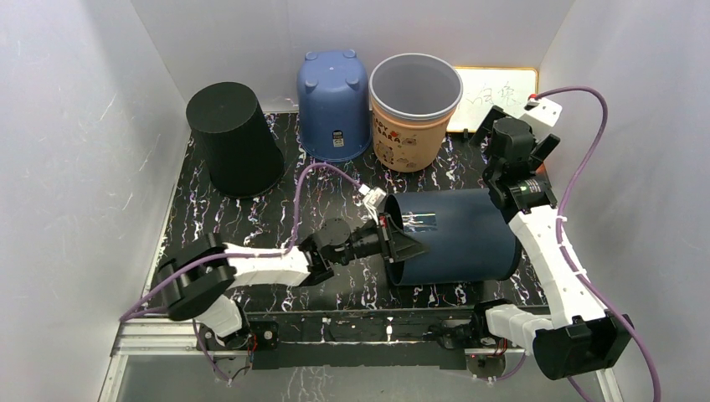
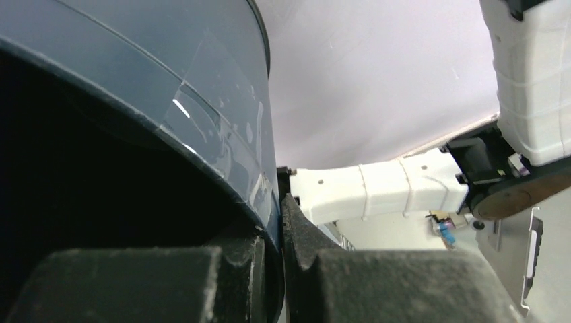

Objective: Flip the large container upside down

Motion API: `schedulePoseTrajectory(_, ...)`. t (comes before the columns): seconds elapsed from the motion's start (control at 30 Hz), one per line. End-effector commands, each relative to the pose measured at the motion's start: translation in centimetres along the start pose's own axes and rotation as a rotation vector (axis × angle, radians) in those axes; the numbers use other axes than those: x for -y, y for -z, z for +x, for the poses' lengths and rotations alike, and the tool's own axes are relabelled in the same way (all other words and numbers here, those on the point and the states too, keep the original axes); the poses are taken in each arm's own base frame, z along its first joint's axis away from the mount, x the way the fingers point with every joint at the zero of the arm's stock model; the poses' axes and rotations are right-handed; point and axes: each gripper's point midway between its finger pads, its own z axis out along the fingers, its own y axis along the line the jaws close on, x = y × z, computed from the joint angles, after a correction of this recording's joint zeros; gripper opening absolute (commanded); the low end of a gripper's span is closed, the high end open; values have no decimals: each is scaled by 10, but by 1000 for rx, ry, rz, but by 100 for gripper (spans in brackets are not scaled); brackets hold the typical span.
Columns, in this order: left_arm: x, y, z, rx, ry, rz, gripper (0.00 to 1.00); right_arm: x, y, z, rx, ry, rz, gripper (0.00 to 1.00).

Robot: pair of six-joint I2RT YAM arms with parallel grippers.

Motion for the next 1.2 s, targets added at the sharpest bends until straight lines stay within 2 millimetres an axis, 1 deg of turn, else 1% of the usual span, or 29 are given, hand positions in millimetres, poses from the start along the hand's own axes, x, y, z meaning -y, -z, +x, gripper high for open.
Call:
schedulePoseTrajectory(0.0,40,-20,-26,111,10,234,0,-7,2,-38,86,-87,-25,98)
schedulePoseTrajectory(0.13,45,-34,-27,118,38,355,0,-4,1,-36,84,-86,-18,98)
schedulePoseTrajectory(0.2,50,-34,-29,120,50,425,0,-3,1,-34,84,-85,-17,98)
schedulePoseTrajectory(0.23,55,-31,-34,136,54,467,0,-3,0,-33,83,-82,-17,98)
schedulePoseTrajectory(0.3,57,-24,-41,149,79,518,0,-3,-1,-30,77,-77,-16,98)
schedulePoseTrajectory(0.4,59,-11,-48,151,39,525,0,-5,-3,-26,68,-76,-24,98)
schedulePoseTrajectory(0.43,62,-3,-53,154,23,528,0,-5,-3,-25,66,-75,-24,98)
schedulePoseTrajectory(0.47,60,8,-56,159,16,515,0,-5,-4,-24,65,-76,-24,98)
schedulePoseTrajectory(0.53,66,31,-67,180,-13,517,0,-5,-6,-20,59,-74,-23,98)
schedulePoseTrajectory(0.6,60,57,-79,202,-15,489,0,-7,-7,-18,55,-74,-29,98)
schedulePoseTrajectory(0.67,41,80,-81,221,12,421,0,-7,-9,-14,48,-74,-29,98)
schedulePoseTrajectory(0.73,17,99,-75,240,46,339,0,-8,-10,-10,43,-75,-32,98)
schedulePoseTrajectory(0.8,-2,112,-65,248,62,272,0,-9,-12,-5,33,-75,-37,98)
schedulePoseTrajectory(0.87,-13,121,-58,257,77,231,0,-10,-13,1,22,-71,-40,98)
schedulePoseTrajectory(0.9,-12,124,-58,261,75,229,0,-11,-14,3,17,-68,-43,98)
schedulePoseTrajectory(1.0,4,124,-68,280,52,277,0,-10,-14,1,21,-68,-36,98)
schedulePoseTrajectory(1.1,25,112,-87,289,31,348,0,-11,-13,-7,32,-77,-41,98)
schedulePoseTrajectory(1.17,49,98,-107,301,-8,429,0,-13,-12,-11,37,-83,-48,98)
